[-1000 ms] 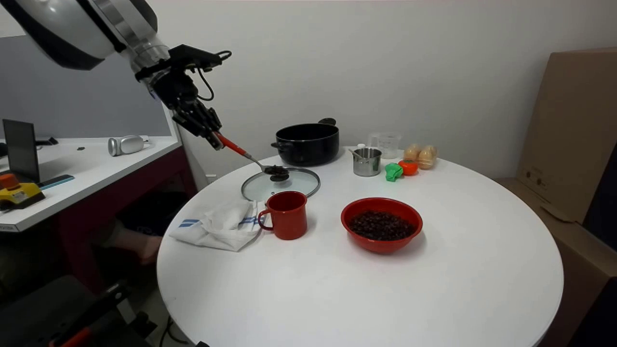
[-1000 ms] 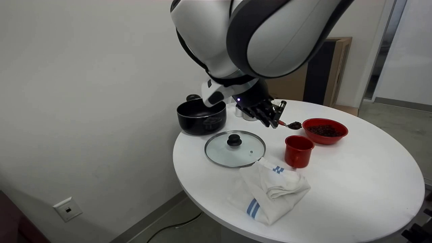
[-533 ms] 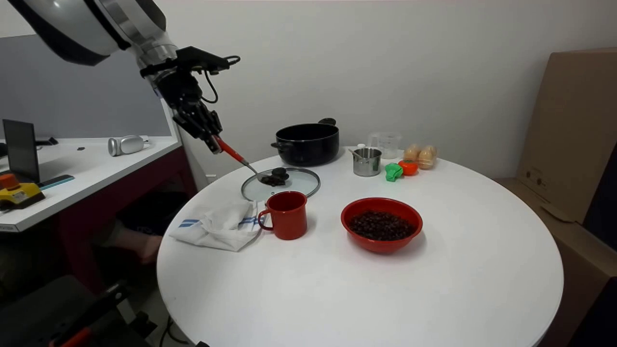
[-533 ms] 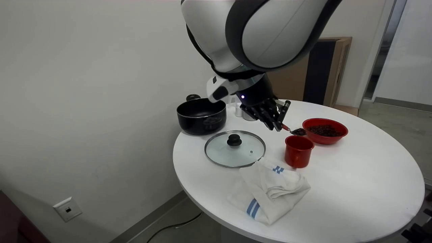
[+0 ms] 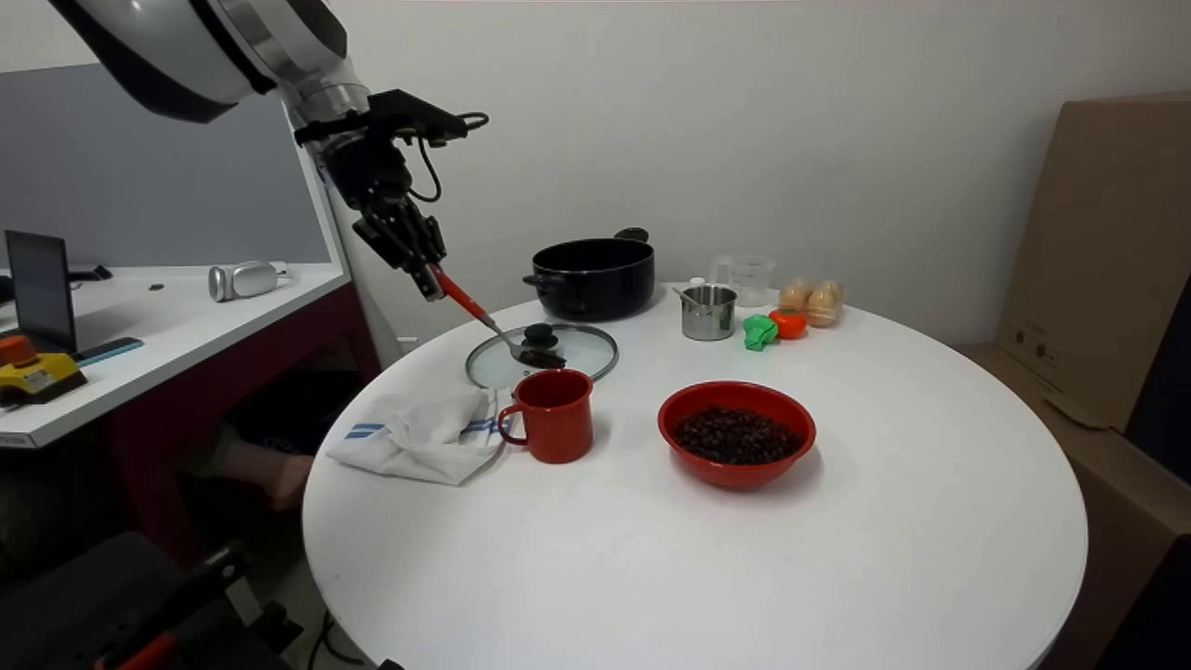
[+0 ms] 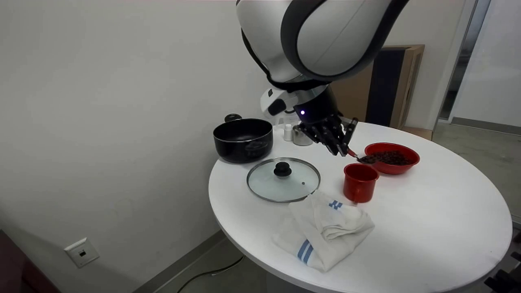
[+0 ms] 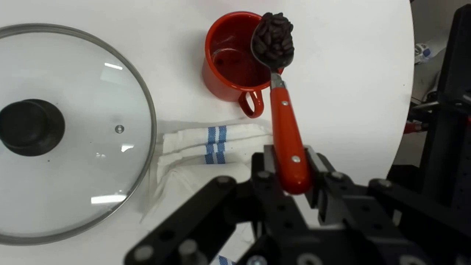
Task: Use the spoon to scoop some beans from the bowl into the cup
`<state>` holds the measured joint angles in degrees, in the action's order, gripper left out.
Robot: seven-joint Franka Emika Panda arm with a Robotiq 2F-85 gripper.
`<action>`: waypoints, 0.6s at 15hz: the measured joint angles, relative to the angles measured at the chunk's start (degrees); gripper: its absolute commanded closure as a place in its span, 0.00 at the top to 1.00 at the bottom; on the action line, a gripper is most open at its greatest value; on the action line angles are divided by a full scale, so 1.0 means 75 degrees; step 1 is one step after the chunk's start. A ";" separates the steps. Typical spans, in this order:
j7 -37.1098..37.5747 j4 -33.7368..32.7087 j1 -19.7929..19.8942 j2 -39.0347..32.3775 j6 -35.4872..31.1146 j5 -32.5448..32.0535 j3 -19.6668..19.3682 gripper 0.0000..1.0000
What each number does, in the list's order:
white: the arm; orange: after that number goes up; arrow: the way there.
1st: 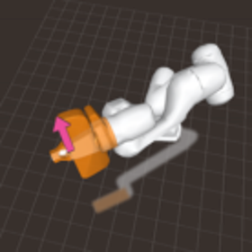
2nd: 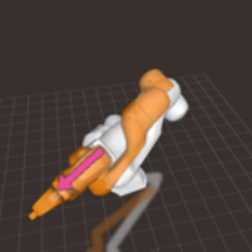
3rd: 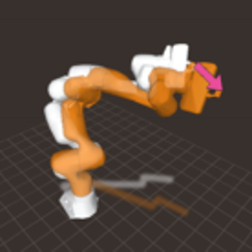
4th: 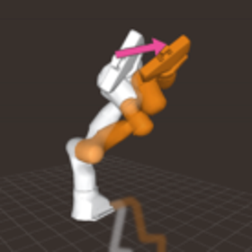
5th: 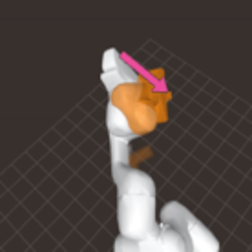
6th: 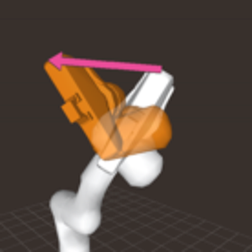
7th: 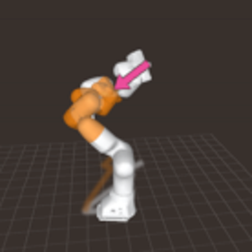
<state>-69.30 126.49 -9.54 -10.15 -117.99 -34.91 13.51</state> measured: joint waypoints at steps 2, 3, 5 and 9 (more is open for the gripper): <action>-0.0133 -0.0004 0.0039 0.0000 -0.0012 0.0073 -0.0020 0.05; -0.0201 -0.0006 0.0050 0.0000 -0.0019 0.0117 -0.0023 0.05; -0.0346 -0.0017 0.0053 0.0000 -0.0027 0.0248 -0.0028 0.05; -0.0674 -0.0070 0.0053 -0.0004 -0.0030 0.0540 -0.0028 0.05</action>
<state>-74.35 125.96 -9.14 -10.18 -118.22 -30.86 13.30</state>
